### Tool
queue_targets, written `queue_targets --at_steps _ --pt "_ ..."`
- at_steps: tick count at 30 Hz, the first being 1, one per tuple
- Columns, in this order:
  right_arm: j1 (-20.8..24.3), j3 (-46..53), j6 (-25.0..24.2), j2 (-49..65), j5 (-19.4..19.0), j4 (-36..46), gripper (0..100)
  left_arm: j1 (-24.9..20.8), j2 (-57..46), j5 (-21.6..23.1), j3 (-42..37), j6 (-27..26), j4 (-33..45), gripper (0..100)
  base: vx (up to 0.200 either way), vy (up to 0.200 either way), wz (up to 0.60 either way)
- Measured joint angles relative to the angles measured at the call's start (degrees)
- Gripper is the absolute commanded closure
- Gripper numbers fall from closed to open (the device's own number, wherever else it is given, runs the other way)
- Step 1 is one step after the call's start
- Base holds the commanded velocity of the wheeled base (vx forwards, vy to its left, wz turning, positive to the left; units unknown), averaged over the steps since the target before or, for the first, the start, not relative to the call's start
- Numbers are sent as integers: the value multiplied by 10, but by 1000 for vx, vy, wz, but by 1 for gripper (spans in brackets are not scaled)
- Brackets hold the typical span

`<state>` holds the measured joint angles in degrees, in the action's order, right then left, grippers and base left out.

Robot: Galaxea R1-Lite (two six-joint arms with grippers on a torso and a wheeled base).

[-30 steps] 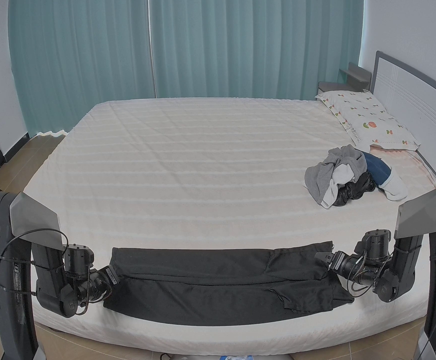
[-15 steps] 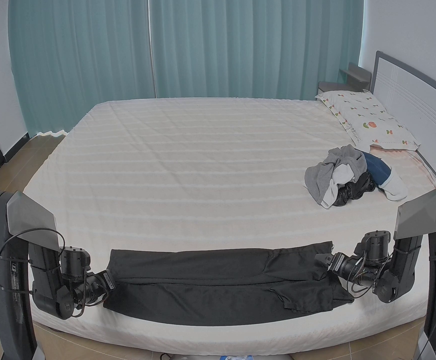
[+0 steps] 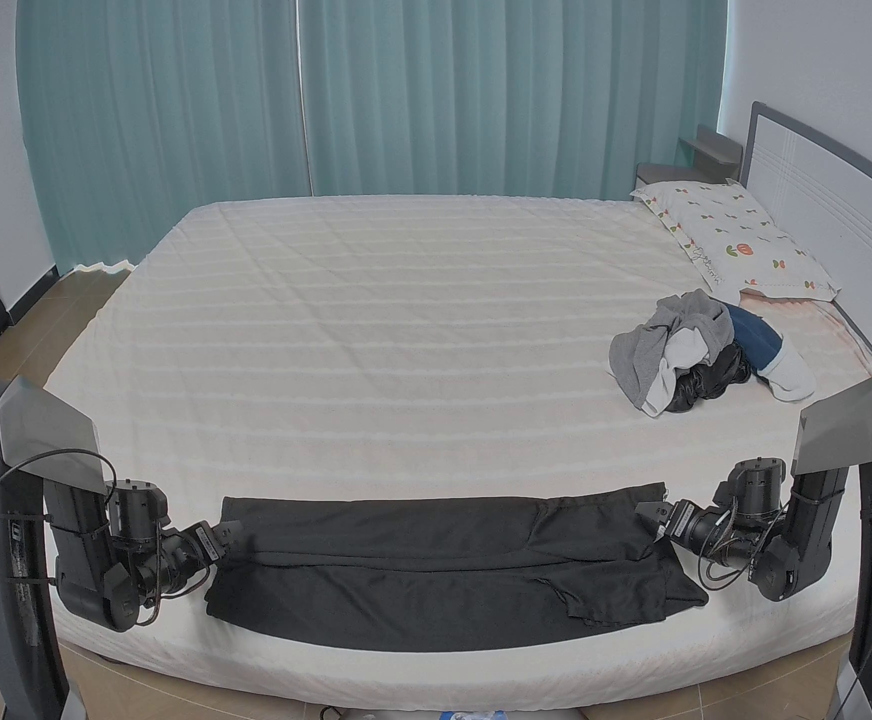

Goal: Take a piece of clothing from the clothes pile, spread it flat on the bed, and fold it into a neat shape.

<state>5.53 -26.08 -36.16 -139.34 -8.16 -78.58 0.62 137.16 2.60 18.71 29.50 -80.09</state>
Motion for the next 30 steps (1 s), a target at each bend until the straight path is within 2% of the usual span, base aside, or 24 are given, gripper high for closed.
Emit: queue_targets --at_steps 6,9,14,19,20,30 --pt "-10 -5 -5 -1 -17 0 0 9 -12 25 34 96 0 0 0 0 0" --pt "-12 -7 -19 -3 -22 0 0 6 -9 28 66 115 1 0 0 0 0" --pt "-15 -13 -34 -6 -27 2 0 -4 21 25 118 113 5 0 0 0 0" --pt "-18 -22 -45 -9 -31 12 0 -9 53 1 148 73 3 0 0 0 0" --pt "-18 -23 -48 -9 -32 13 0 -9 58 -4 153 71 2 100 0 0 0" --pt "-15 -22 -53 -13 -32 5 0 -13 82 -13 167 83 0 100 0 0 0"
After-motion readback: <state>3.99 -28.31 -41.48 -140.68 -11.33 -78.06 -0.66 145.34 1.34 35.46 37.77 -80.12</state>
